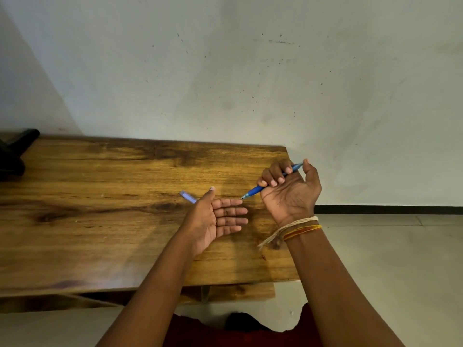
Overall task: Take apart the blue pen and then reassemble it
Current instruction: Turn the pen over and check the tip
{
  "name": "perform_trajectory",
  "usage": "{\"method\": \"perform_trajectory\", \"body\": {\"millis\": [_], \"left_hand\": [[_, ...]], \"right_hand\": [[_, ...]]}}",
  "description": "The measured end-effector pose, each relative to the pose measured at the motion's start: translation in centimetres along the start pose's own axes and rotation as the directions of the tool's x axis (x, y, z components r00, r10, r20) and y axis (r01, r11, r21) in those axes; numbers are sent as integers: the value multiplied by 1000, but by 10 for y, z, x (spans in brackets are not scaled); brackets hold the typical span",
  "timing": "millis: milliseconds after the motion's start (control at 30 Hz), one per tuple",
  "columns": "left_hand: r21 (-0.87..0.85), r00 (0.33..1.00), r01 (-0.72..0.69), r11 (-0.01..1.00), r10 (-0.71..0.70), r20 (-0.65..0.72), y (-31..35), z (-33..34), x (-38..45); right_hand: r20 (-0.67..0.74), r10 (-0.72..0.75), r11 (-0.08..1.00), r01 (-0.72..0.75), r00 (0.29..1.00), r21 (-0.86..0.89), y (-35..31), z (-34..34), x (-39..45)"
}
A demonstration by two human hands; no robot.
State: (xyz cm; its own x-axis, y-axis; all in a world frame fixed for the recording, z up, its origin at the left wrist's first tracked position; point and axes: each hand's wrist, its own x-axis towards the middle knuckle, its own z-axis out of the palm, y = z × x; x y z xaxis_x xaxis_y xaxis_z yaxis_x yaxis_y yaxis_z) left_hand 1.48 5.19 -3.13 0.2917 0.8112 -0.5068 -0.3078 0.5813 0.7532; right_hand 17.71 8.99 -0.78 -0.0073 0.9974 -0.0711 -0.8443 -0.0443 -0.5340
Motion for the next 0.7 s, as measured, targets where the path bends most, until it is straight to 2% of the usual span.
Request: {"method": "perform_trajectory", "body": {"millis": [200,700], "left_hand": [[-102,999,19,995,-14,46,1,-1,1],[-106,999,18,994,-13,43,2,-2,0]], "right_hand": [[-67,28,994,-21,997,107,-3,-7,1],[-56,37,995,-32,998,97,-3,-8,2]]}}
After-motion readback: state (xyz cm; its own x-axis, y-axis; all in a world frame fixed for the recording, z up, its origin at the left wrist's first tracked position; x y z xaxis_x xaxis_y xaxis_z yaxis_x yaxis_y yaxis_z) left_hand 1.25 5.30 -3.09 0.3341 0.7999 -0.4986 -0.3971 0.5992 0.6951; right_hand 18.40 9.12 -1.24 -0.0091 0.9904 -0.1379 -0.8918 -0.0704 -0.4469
